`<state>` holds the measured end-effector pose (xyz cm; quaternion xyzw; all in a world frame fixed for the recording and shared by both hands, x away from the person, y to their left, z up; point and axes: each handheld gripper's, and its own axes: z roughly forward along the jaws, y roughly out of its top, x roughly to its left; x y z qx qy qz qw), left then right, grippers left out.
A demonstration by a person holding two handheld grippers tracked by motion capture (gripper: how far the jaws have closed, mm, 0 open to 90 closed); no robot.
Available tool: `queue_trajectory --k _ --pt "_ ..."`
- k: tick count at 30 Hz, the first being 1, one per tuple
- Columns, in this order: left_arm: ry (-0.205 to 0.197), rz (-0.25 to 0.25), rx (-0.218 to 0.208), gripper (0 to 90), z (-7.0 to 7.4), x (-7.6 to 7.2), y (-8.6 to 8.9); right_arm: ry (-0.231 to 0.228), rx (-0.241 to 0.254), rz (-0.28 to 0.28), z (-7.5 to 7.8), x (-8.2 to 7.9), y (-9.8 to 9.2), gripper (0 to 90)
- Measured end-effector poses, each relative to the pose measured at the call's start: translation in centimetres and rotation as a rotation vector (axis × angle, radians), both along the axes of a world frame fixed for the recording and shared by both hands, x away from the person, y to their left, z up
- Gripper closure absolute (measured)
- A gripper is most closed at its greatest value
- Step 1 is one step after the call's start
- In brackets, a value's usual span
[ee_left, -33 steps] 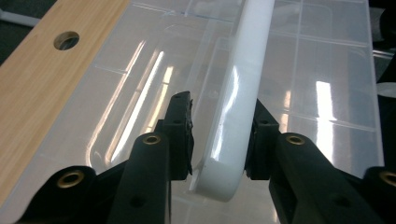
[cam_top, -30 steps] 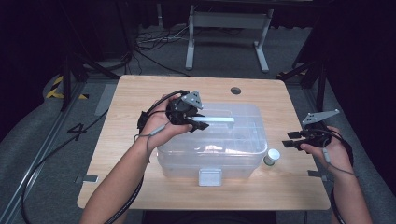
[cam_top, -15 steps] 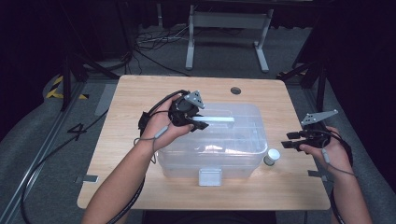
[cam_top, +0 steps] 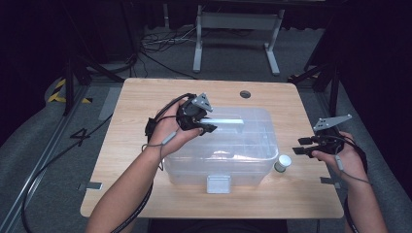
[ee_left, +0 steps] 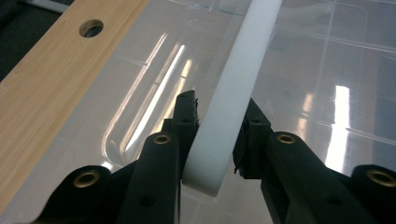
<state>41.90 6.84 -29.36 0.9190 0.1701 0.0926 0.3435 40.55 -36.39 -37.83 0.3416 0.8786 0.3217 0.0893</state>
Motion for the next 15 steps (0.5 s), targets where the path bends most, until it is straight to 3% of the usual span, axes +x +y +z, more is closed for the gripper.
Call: queue_trajectory --k 5,8,12,15 --pt "-0.003 0.008 -0.005 74.0 0.3 0.3 0.0 -0.032 0.001 0.003 0.0 -0.1 0.0 48.4" --pt "-0.001 0.014 -0.009 73.9 0.6 0.6 0.0 -0.088 -0.025 0.024 -0.1 -0.3 0.0 52.2" --pt "0.003 0.022 0.003 73.8 1.0 1.0 -0.1 -0.086 -0.035 0.021 -0.1 -0.5 0.1 54.6" --pt "0.009 0.024 0.020 73.7 1.4 1.2 -0.2 -0.101 -0.040 0.006 0.0 -0.7 0.0 63.1"
